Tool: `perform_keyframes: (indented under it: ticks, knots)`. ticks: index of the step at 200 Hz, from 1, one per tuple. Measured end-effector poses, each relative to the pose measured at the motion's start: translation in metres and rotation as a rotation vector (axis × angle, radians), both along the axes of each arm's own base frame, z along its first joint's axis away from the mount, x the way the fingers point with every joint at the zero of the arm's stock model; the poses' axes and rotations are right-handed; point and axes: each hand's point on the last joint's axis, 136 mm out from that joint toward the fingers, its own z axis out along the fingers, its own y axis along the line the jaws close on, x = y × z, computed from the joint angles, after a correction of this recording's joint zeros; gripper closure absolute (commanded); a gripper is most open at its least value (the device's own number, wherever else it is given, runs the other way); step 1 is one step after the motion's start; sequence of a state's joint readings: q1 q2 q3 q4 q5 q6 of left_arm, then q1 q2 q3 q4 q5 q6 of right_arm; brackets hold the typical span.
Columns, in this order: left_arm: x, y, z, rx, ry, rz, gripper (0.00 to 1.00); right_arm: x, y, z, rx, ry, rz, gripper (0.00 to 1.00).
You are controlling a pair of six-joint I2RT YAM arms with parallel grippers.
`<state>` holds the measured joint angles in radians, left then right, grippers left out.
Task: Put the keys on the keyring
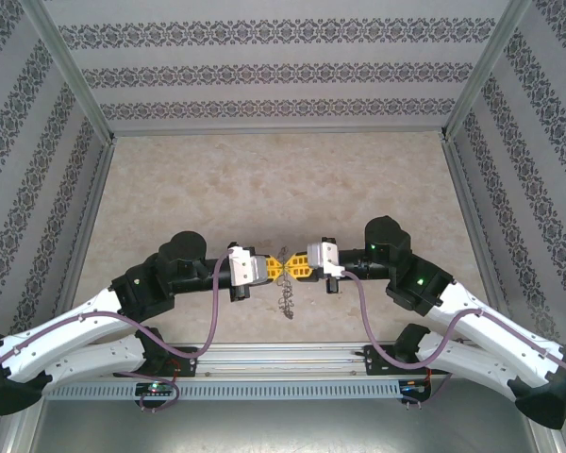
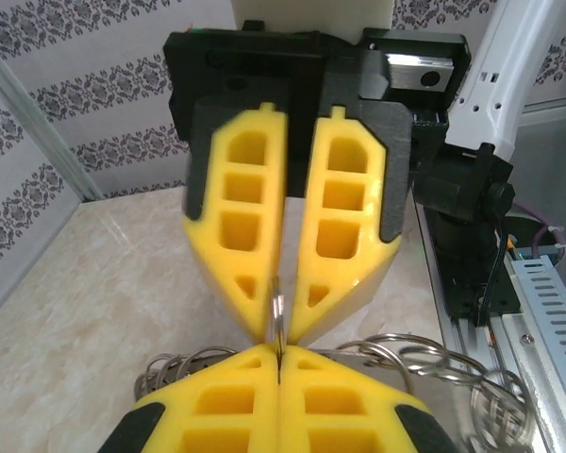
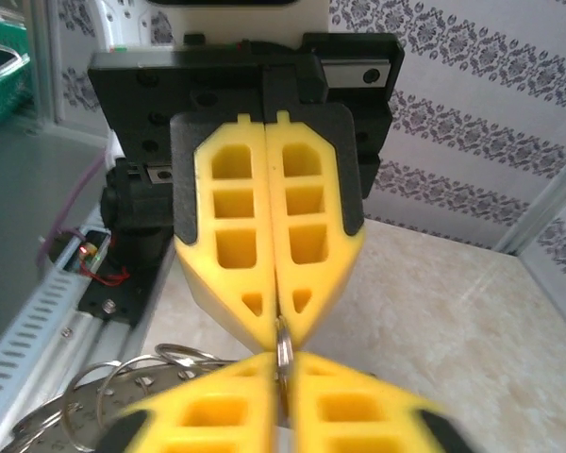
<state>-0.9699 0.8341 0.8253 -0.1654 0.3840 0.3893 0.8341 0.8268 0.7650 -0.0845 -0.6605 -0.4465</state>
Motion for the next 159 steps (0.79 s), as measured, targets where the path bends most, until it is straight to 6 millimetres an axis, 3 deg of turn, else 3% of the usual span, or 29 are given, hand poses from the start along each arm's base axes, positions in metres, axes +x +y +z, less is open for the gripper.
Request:
perform_keyframes:
  ticks: [79,121,159]
  knots:
    - [0.013,0.011,-0.020,0.209,-0.001,0.068,1.00,0.006,-0.017,-0.008,-0.067,-0.033,-0.156,0.73]
    - [0.010,0.015,-0.035,0.313,0.032,0.048,1.00,0.006,-0.007,-0.037,-0.183,-0.031,-0.150,0.73]
    - [0.007,0.020,-0.041,0.359,0.050,0.039,1.00,0.007,-0.001,-0.043,-0.212,-0.046,-0.147,0.73]
